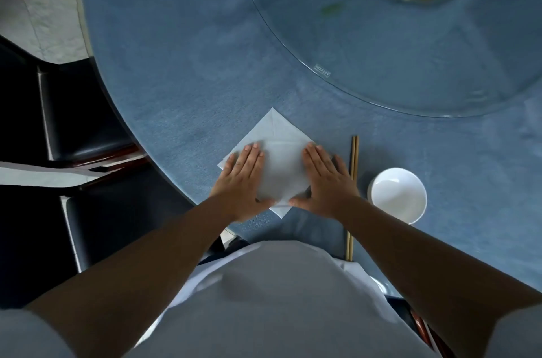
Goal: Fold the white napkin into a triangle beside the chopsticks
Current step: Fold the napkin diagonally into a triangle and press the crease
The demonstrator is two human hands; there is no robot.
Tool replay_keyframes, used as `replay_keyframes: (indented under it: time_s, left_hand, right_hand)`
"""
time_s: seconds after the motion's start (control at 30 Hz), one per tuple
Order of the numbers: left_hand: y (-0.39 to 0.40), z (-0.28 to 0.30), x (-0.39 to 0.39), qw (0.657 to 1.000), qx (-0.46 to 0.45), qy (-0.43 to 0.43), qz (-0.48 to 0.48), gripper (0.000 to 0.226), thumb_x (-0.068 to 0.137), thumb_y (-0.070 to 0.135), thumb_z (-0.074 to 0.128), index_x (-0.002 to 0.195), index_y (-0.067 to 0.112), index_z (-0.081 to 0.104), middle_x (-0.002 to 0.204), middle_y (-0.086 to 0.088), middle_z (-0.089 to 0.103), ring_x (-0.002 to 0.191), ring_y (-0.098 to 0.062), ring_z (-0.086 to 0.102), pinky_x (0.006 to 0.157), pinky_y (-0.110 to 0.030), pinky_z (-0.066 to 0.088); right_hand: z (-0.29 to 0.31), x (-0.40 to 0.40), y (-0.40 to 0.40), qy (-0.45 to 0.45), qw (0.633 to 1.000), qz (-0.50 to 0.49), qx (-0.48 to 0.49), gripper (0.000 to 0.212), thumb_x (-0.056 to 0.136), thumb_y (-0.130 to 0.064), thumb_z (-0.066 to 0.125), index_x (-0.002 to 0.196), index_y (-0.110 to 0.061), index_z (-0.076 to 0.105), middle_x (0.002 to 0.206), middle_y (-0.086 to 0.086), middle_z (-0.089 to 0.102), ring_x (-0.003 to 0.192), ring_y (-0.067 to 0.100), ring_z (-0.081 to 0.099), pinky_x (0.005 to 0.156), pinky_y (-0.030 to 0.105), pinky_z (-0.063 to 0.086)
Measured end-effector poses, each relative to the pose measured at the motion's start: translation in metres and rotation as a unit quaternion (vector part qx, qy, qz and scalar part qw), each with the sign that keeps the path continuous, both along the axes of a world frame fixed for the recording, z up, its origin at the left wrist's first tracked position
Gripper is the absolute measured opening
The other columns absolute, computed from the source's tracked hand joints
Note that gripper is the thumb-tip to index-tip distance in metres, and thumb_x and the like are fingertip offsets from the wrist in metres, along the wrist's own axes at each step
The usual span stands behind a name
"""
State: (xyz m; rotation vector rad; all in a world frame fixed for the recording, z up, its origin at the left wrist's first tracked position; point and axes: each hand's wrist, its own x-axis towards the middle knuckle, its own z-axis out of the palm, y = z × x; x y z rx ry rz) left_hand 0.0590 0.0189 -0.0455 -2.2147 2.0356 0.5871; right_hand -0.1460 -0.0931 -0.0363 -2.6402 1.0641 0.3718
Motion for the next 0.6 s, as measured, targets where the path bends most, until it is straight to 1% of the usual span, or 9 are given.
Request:
replay_keyframes:
  time_s: [0.07, 0.13, 0.23, 0.3, 0.37, 0.43, 0.47, 0.53, 0.6]
  left_hand:
    - [0.001, 0.001, 0.002, 1.000, 0.005, 0.003, 0.000, 0.118, 0.070, 0.082, 0.036, 0.152, 0.006, -0.001, 0.163, -0.009, -0.007, 0.148, -0.022, -0.015, 0.119, -0.047, -0.006]
    - [0.004, 0.002, 0.001, 1.000, -0.005, 0.001, -0.003, 0.123, 0.065, 0.086, 0.038, 0.152, 0.006, 0.003, 0.163, -0.012, -0.004, 0.148, -0.026, -0.012, 0.119, -0.051, -0.001]
    - [0.012, 0.006, -0.004, 0.999, -0.034, -0.001, -0.014, 0.120, 0.066, 0.082, 0.046, 0.151, 0.004, 0.015, 0.162, -0.016, 0.008, 0.149, -0.031, 0.002, 0.118, -0.054, 0.006]
    - [0.017, 0.009, -0.009, 0.996, -0.075, 0.003, -0.043, 0.104, 0.068, 0.072, 0.053, 0.146, 0.007, 0.032, 0.157, -0.017, 0.025, 0.145, -0.035, 0.020, 0.114, -0.057, 0.018]
    - [0.021, 0.013, -0.017, 0.984, -0.141, 0.013, -0.110, 0.070, 0.073, 0.054, 0.058, 0.129, 0.014, 0.049, 0.141, -0.012, 0.048, 0.131, -0.032, 0.044, 0.103, -0.053, 0.036]
    - [0.023, 0.015, -0.024, 0.965, -0.190, 0.007, -0.180, 0.032, 0.081, 0.041, 0.056, 0.106, 0.021, 0.060, 0.121, -0.004, 0.059, 0.109, -0.025, 0.055, 0.086, -0.045, 0.042]
    - [0.023, 0.017, -0.027, 0.962, -0.193, 0.001, -0.195, 0.022, 0.084, 0.038, 0.053, 0.096, 0.023, 0.062, 0.112, -0.001, 0.061, 0.100, -0.023, 0.057, 0.080, -0.042, 0.041]
    - [0.023, 0.020, -0.030, 0.963, -0.190, -0.011, -0.189, 0.018, 0.088, 0.035, 0.050, 0.086, 0.024, 0.063, 0.099, 0.004, 0.062, 0.089, -0.020, 0.058, 0.075, -0.040, 0.040]
    - [0.021, 0.024, -0.032, 0.965, -0.184, -0.026, -0.186, 0.016, 0.088, 0.032, 0.051, 0.080, 0.026, 0.063, 0.090, 0.007, 0.061, 0.082, -0.018, 0.059, 0.072, -0.037, 0.042]
  right_hand:
    - [0.002, -0.005, -0.002, 0.006, 1.000, -0.003, 0.000, 0.122, 0.061, -0.086, 0.041, 0.151, -0.012, 0.008, 0.161, 0.005, 0.009, 0.147, 0.020, 0.004, 0.116, 0.048, 0.009]
    - [0.004, -0.007, -0.003, 0.009, 1.000, -0.004, 0.003, 0.123, 0.060, -0.088, 0.040, 0.151, -0.013, 0.007, 0.161, 0.004, 0.007, 0.147, 0.020, 0.003, 0.116, 0.049, 0.008]
    - [0.007, -0.007, 0.004, 0.003, 1.000, 0.006, 0.006, 0.121, 0.061, -0.087, 0.040, 0.151, -0.014, 0.007, 0.162, 0.004, 0.004, 0.147, 0.019, -0.001, 0.117, 0.048, 0.006]
    - [0.008, -0.008, 0.012, -0.010, 1.000, 0.025, 0.004, 0.114, 0.064, -0.083, 0.043, 0.151, -0.016, 0.010, 0.162, 0.003, 0.006, 0.147, 0.020, 0.002, 0.116, 0.047, 0.008]
    - [0.010, -0.012, 0.021, -0.027, 0.999, 0.048, 0.003, 0.105, 0.069, -0.076, 0.048, 0.150, -0.018, 0.015, 0.161, 0.004, 0.012, 0.146, 0.022, 0.010, 0.114, 0.045, 0.013]
    - [0.011, -0.017, 0.027, -0.039, 0.998, 0.059, 0.004, 0.098, 0.073, -0.071, 0.051, 0.148, -0.017, 0.019, 0.159, 0.005, 0.019, 0.144, 0.025, 0.018, 0.113, 0.044, 0.018]
    - [0.011, -0.019, 0.030, -0.041, 0.998, 0.055, 0.007, 0.095, 0.074, -0.069, 0.052, 0.148, -0.017, 0.021, 0.158, 0.006, 0.021, 0.143, 0.025, 0.020, 0.113, 0.044, 0.019]
    - [0.012, -0.023, 0.034, -0.042, 0.998, 0.040, 0.009, 0.090, 0.077, -0.066, 0.052, 0.147, -0.017, 0.025, 0.158, 0.005, 0.023, 0.142, 0.025, 0.021, 0.112, 0.042, 0.020]
    - [0.012, -0.026, 0.038, -0.038, 0.999, 0.026, 0.000, 0.085, 0.079, -0.064, 0.051, 0.146, -0.017, 0.028, 0.157, 0.004, 0.026, 0.142, 0.024, 0.023, 0.111, 0.042, 0.022]
